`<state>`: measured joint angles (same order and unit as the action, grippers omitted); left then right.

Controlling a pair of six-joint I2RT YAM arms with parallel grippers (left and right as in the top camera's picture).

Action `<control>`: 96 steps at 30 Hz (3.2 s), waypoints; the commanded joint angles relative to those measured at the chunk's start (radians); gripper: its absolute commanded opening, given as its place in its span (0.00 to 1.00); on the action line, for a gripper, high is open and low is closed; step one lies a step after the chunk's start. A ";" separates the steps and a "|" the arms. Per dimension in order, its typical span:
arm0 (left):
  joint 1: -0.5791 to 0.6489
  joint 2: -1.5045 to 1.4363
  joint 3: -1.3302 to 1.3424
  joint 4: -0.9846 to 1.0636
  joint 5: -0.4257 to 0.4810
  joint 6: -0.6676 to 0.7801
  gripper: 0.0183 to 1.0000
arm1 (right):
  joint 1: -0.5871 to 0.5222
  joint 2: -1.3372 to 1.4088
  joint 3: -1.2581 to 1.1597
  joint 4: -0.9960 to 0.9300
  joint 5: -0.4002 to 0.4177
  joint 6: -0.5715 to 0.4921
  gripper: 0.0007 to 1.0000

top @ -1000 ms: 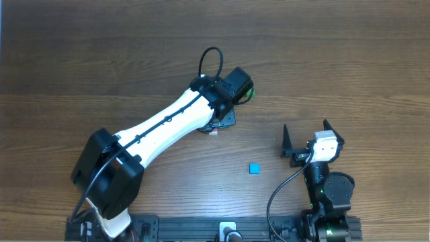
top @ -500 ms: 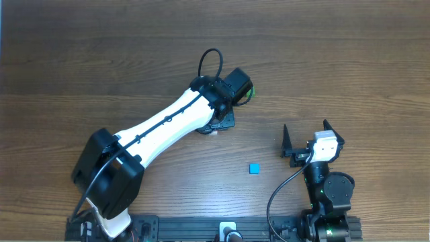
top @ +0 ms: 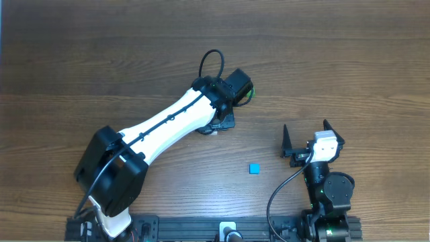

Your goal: Stack Cubes

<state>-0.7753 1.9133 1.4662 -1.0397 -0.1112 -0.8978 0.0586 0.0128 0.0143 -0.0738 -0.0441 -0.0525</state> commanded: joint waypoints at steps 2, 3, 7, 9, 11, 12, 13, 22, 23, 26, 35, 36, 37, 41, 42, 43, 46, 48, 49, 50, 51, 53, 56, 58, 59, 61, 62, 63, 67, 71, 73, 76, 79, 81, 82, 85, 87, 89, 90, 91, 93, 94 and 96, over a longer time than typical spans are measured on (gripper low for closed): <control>0.007 0.031 0.019 0.003 0.006 0.008 0.02 | -0.007 -0.007 -0.009 0.003 -0.011 0.002 0.99; 0.007 0.036 0.019 0.003 0.008 0.007 0.02 | -0.007 -0.007 -0.009 0.003 -0.011 0.002 0.99; 0.007 0.046 0.019 0.007 0.010 0.008 0.02 | -0.007 -0.007 -0.009 0.003 -0.011 0.002 0.99; 0.007 0.047 0.019 0.014 0.010 0.008 0.02 | -0.007 -0.007 -0.009 0.003 -0.011 0.002 0.99; 0.007 0.047 0.019 0.015 0.010 0.007 0.02 | -0.007 -0.007 -0.009 0.003 -0.011 0.002 0.99; 0.007 0.047 0.019 0.015 0.010 0.007 0.02 | -0.007 -0.007 -0.009 0.003 -0.011 0.002 0.99; 0.007 0.047 0.019 0.015 0.010 0.008 0.05 | -0.007 -0.007 -0.009 0.003 -0.011 0.002 0.99; 0.007 0.047 0.019 0.014 0.010 0.007 0.38 | -0.007 -0.007 -0.009 0.003 -0.011 0.002 0.99; 0.007 0.047 0.019 0.014 0.010 0.007 0.40 | -0.007 -0.007 -0.009 0.003 -0.011 0.002 0.99; 0.007 0.047 0.019 0.014 0.010 0.007 0.53 | -0.007 -0.007 -0.009 0.003 -0.011 0.002 0.99; 0.007 0.005 0.019 0.019 0.008 0.007 1.00 | -0.007 -0.007 -0.009 0.003 -0.011 0.002 0.99; 0.008 -0.011 0.019 0.023 0.005 0.007 1.00 | -0.007 -0.007 -0.009 0.003 -0.011 0.002 0.99; 0.008 -0.023 0.019 0.026 0.004 0.007 1.00 | -0.007 -0.007 -0.009 0.003 -0.011 0.002 0.99; 0.009 -0.154 0.019 0.037 -0.065 0.006 1.00 | -0.007 -0.007 -0.009 0.003 -0.011 0.002 0.99; 0.012 -0.214 0.019 0.037 -0.095 0.007 1.00 | -0.007 -0.007 -0.009 0.003 -0.011 0.002 0.99; 0.015 -0.251 0.019 0.037 -0.110 0.007 1.00 | -0.007 -0.007 -0.009 0.003 -0.011 0.002 0.99; 0.035 -0.366 0.019 0.039 -0.153 0.007 1.00 | -0.007 -0.007 -0.009 0.003 -0.011 0.002 0.99; 0.063 -0.444 0.019 0.049 -0.171 0.007 1.00 | -0.007 -0.007 -0.009 0.003 -0.011 0.002 0.99; 0.077 -0.474 0.019 0.055 -0.171 0.008 1.00 | -0.007 -0.007 -0.009 0.003 -0.011 0.002 0.99; 0.098 -0.510 0.018 0.068 -0.171 0.009 1.00 | -0.007 -0.007 -0.009 0.003 -0.011 0.002 0.99; 0.121 -0.544 0.013 0.089 -0.170 0.024 1.00 | -0.007 -0.007 -0.009 0.003 -0.011 0.002 0.99; 0.164 -0.608 -0.008 0.153 -0.170 0.074 1.00 | -0.007 -0.007 -0.009 0.003 -0.011 0.002 0.99; 0.236 -0.695 -0.061 0.251 -0.158 0.168 0.99 | -0.007 -0.007 -0.009 0.003 -0.011 0.002 0.99; 0.288 -0.748 -0.103 0.301 -0.136 0.230 1.00 | -0.007 -0.007 -0.009 0.003 -0.011 0.002 0.99; 0.319 -0.780 -0.133 0.330 -0.119 0.268 1.00 | -0.007 -0.007 -0.009 0.003 -0.011 0.002 0.99; 0.370 -0.838 -0.193 0.378 -0.100 0.328 1.00 | -0.007 -0.007 -0.009 0.003 -0.011 0.002 0.99; 0.398 -0.872 -0.230 0.402 -0.090 0.359 1.00 | -0.007 -0.007 -0.009 0.003 -0.011 0.002 0.99; 0.423 -0.903 -0.267 0.425 -0.082 0.383 1.00 | -0.007 -0.007 -0.009 0.003 -0.011 0.002 0.99; 0.548 -1.085 -0.483 0.533 -0.040 0.464 1.00 | -0.007 -0.007 -0.009 0.003 -0.011 0.003 0.99; 0.664 -1.283 -0.697 0.626 0.033 0.529 1.00 | -0.007 -0.007 -0.009 0.003 -0.011 0.002 0.99; 0.689 -1.352 -0.764 0.642 0.037 0.540 1.00 | -0.007 -0.007 -0.009 0.003 -0.011 0.002 0.99; 0.705 -1.448 -0.861 0.674 0.036 0.555 1.00 | -0.007 -0.007 -0.009 0.003 -0.011 0.002 0.99; 0.708 -1.533 -0.959 0.739 0.046 0.586 1.00 | -0.007 -0.007 -0.009 0.003 -0.011 0.002 0.99; 0.708 -1.584 -1.030 0.808 0.083 0.630 1.00 | -0.007 -0.007 -0.009 0.003 -0.011 0.002 0.99; 0.708 -1.606 -1.064 0.841 0.099 0.650 1.00 | -0.007 -0.007 -0.009 0.003 -0.011 0.002 0.99; 0.708 -1.653 -1.144 0.902 0.116 0.660 1.00 | -0.007 -0.007 -0.009 0.003 -0.011 0.002 0.99; 0.708 -1.676 -1.183 0.920 0.123 0.660 1.00 | -0.007 -0.007 -0.009 0.003 -0.011 0.002 0.99; 0.708 -1.696 -1.214 0.930 0.123 0.660 1.00 | -0.007 -0.007 -0.009 0.003 -0.011 0.002 0.99; 0.708 -1.706 -1.229 0.937 0.123 0.660 1.00 | -0.007 -0.007 -0.009 0.003 -0.011 0.002 0.99; 0.708 -1.713 -1.243 0.943 0.122 0.660 1.00 | -0.007 -0.007 -0.009 0.003 -0.011 0.002 0.99; 0.708 -1.728 -1.273 0.960 0.123 0.660 1.00 | -0.007 -0.007 -0.009 0.003 -0.011 0.002 0.99; 0.708 -1.736 -1.288 0.969 0.123 0.660 1.00 | -0.007 -0.007 -0.009 0.003 -0.011 0.002 0.99; 0.708 -1.751 -1.316 0.988 0.123 0.660 1.00 | -0.007 -0.007 -0.009 0.003 -0.011 0.002 0.99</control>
<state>-0.0723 0.1898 0.1936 -0.0711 -0.0025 -0.2600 0.0582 0.0120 0.0143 -0.0738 -0.0471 -0.0528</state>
